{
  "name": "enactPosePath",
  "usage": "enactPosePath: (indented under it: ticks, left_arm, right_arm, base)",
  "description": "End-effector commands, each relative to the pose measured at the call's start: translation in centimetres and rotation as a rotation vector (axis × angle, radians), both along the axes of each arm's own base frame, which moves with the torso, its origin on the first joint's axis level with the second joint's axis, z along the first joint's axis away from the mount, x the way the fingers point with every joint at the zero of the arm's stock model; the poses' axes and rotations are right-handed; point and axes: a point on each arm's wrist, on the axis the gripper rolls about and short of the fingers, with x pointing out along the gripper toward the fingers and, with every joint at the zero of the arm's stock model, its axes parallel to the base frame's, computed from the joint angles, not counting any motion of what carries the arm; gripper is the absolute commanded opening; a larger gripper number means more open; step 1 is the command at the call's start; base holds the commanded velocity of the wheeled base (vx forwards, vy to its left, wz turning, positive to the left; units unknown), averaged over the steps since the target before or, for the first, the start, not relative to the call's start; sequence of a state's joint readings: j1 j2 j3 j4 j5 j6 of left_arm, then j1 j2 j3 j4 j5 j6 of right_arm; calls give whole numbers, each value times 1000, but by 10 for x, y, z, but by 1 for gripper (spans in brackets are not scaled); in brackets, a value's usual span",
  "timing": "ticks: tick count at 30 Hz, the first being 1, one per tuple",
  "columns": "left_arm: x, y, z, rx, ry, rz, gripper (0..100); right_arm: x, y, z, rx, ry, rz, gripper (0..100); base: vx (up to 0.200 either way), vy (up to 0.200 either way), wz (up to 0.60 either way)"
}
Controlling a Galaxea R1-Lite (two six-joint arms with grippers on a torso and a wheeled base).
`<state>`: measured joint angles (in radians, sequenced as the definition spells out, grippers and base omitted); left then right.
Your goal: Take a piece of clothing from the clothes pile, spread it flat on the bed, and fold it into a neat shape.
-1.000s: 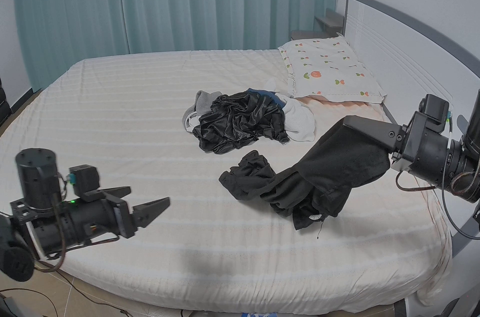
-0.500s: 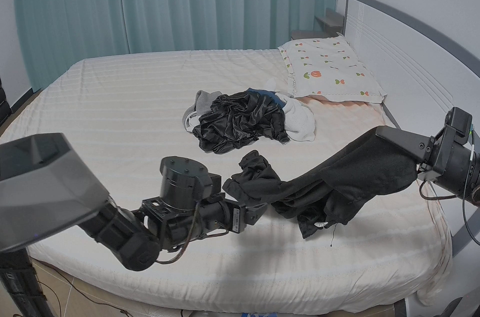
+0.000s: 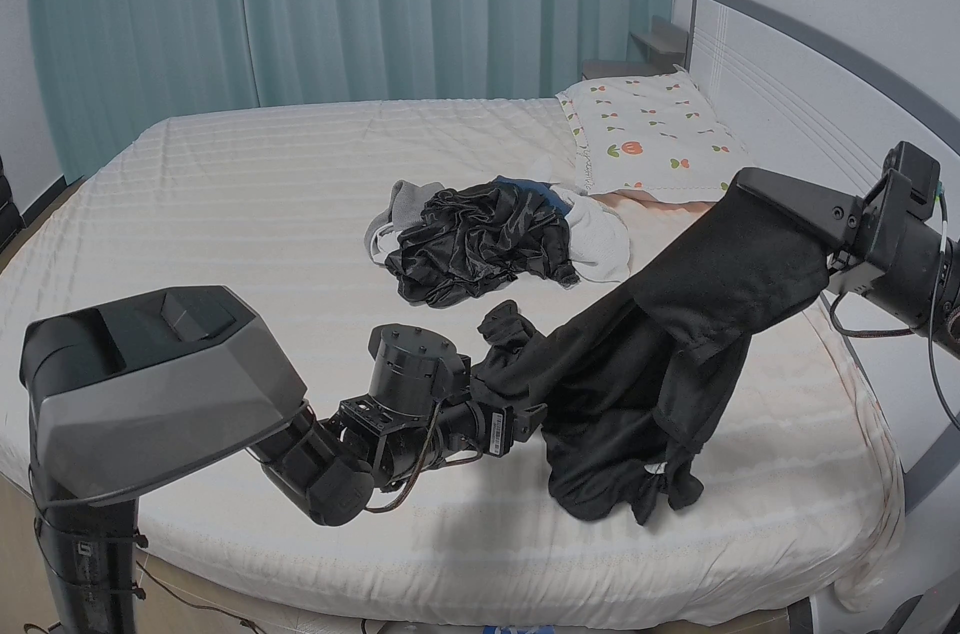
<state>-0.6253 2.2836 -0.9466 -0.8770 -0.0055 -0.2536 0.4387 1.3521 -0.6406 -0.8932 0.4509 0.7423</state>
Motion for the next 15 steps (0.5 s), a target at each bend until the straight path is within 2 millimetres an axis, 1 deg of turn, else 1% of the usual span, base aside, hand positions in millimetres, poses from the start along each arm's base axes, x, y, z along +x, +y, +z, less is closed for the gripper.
enactPosePath:
  ticks: [1, 3, 6, 10, 11, 12, 13, 15]
  left_arm:
    - [14, 3, -13, 1, 13, 26, 100]
    - [20, 4, -22, -20, 41, 45, 100]
    - [21, 3, -29, -57, 81, 59, 100]
    - [19, 3, -31, -82, 113, 39, 100]
    - [17, 3, -31, -97, 131, 11, 100]
    - [17, 3, -31, -98, 133, 7, 100]
    - [19, 1, -32, -103, 129, -3, 100]
    - [21, 0, -33, -105, 125, -2, 100]
  right_arm:
    - [8, 5, 1, -2, 3, 6, 0]
    - [14, 8, 7, 7, -13, 3, 0]
    - [18, 10, 11, 12, -24, 5, 0]
    - [24, 13, 11, 10, -20, 3, 0]
    - [30, 16, 8, 5, -9, 2, 0]
    - [31, 16, 8, 5, -9, 0, 0]
    - [36, 19, 7, 7, -10, -3, 0]
    - [37, 19, 8, 8, -12, -1, 0]
  base:
    - [0, 0, 0]
    - [0, 0, 0]
    - [0, 0, 0]
    - [0, 0, 0]
    - [0, 0, 0]
    - [0, 0, 0]
    - [0, 0, 0]
    - [0, 0, 0]
